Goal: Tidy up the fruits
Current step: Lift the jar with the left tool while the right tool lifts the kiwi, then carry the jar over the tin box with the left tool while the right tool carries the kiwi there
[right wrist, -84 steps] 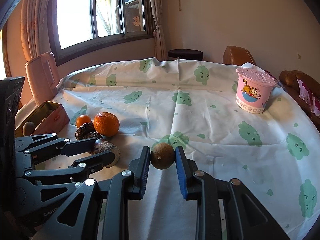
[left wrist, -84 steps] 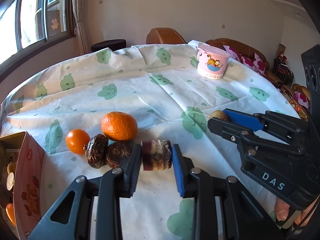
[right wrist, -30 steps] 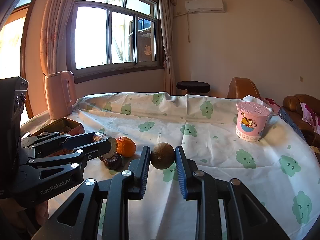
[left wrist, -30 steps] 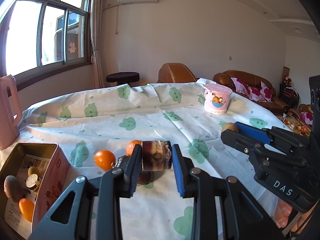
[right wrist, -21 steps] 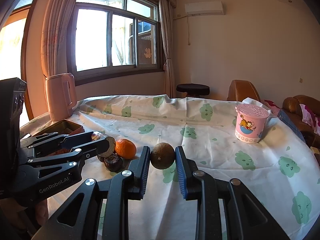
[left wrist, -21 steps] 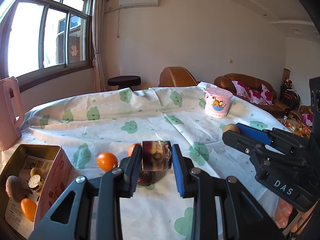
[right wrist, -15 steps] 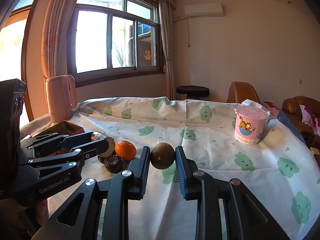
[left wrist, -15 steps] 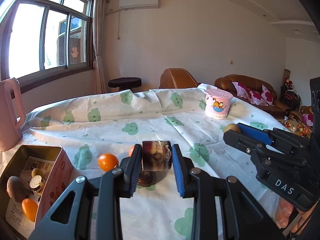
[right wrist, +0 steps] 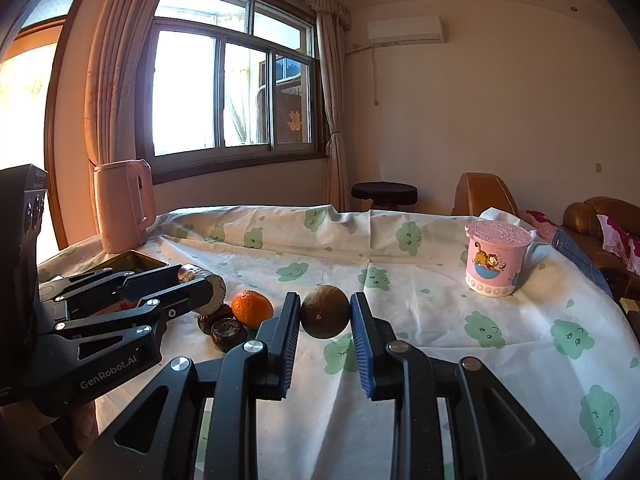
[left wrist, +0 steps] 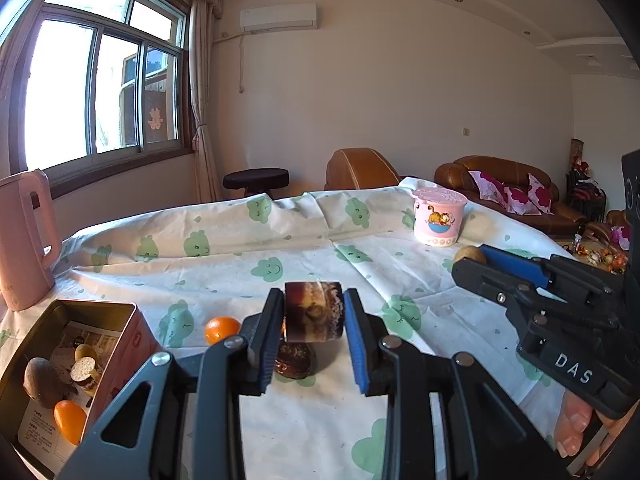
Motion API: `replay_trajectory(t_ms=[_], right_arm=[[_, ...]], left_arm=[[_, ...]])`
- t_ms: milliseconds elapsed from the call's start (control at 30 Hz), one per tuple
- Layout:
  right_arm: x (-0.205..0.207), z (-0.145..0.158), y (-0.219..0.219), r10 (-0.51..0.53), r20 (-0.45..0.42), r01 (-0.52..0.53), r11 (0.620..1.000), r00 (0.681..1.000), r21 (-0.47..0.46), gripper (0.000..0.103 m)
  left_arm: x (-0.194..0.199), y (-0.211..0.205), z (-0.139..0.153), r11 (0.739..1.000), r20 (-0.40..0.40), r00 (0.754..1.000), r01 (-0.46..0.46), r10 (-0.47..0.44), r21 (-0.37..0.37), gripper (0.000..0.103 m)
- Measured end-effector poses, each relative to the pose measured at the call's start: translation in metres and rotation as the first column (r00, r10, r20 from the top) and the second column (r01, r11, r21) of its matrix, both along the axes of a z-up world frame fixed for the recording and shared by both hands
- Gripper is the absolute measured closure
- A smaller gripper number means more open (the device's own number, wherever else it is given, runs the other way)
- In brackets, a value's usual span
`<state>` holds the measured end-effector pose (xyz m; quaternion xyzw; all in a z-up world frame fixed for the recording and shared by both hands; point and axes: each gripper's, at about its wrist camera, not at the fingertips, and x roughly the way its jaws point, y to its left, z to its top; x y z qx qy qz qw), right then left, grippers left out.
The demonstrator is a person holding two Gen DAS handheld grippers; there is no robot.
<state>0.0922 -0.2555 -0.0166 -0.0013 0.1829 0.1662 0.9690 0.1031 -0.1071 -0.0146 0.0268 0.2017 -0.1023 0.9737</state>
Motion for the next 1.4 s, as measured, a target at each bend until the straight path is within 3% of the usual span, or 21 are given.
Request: replay_trajectory(t_ms=[633, 1400], right_arm=[[-0.010, 0.004, 0.017, 0.025, 0.005, -0.025, 1.000, 1.000, -0.003, 0.075], [-0.007, 0.017, 0.118, 0.235, -0.003, -0.235, 0.971, 0.972, -0.034, 0.076]], left_arm=[[-0.013, 0.020, 0.001, 1.000, -0.001, 1.000, -0.025, 0.025, 0.004, 0.071], [-0.039, 0.113, 0.004, 0.981, 0.007, 0.982, -0.190, 0.191, -0.025, 0.071]])
